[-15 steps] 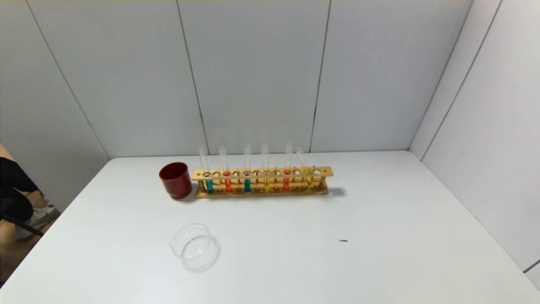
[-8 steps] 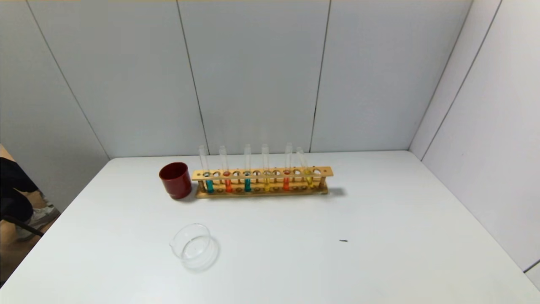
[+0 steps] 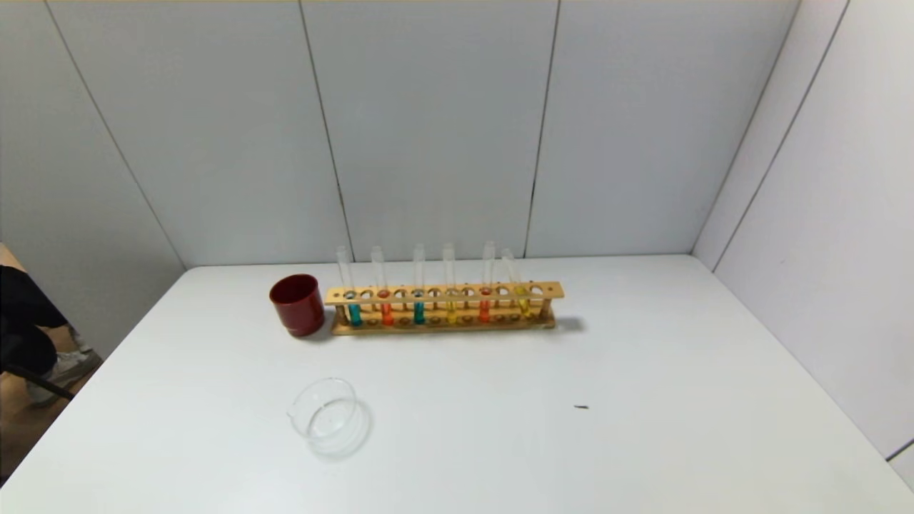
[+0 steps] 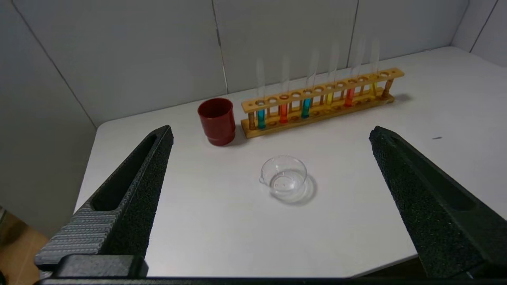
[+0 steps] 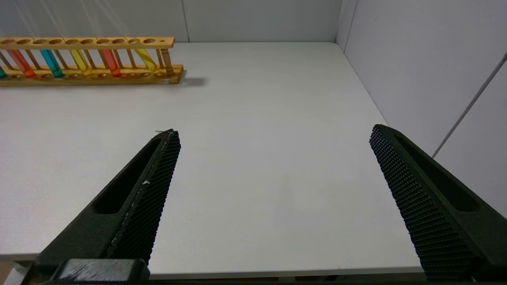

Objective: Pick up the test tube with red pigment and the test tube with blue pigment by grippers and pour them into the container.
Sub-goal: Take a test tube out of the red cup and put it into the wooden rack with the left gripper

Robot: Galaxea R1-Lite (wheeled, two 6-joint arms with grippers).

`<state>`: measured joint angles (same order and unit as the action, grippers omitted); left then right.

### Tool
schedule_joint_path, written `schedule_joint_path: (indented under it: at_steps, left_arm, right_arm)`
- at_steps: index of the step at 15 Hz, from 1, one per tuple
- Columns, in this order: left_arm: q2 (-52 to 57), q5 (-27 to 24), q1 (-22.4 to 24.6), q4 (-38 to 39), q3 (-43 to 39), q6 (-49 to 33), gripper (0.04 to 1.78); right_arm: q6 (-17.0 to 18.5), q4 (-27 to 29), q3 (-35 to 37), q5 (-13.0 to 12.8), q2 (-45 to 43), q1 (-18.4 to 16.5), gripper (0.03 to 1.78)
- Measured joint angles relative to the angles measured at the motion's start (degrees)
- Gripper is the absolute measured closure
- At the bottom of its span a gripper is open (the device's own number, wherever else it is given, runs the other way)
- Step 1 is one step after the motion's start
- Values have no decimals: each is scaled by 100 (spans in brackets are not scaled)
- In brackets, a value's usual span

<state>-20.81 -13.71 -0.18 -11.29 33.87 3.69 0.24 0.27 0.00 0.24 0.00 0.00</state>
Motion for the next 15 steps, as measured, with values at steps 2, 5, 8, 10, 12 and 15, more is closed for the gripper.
schedule_joint_path:
  at_steps: [2, 5, 8, 10, 12, 15]
  left_arm:
    - [-1011, -205, -9, 107, 701, -9, 7]
    - [-2717, -623, -37, 517, 1613, -26, 7]
    - [-4335, -750, -83, 1221, 2194, -56, 7]
    - [-5270, -791, -107, 1669, 2426, -91, 7]
    - [-6094, -808, -146, 2032, 2545, -222, 7]
    - [-7047, -811, -205, 2639, 2611, -438, 7]
  right_arm:
    - [2, -2, 0, 0, 0, 0, 6]
    - [2, 0, 0, -2, 0, 0, 6]
    - [0, 0, 0, 0, 0, 0, 6]
    - [0, 0, 0, 0, 0, 0, 6]
    - [2, -2, 0, -2, 0, 0, 6]
    - [2, 0, 0, 0, 0, 0, 6]
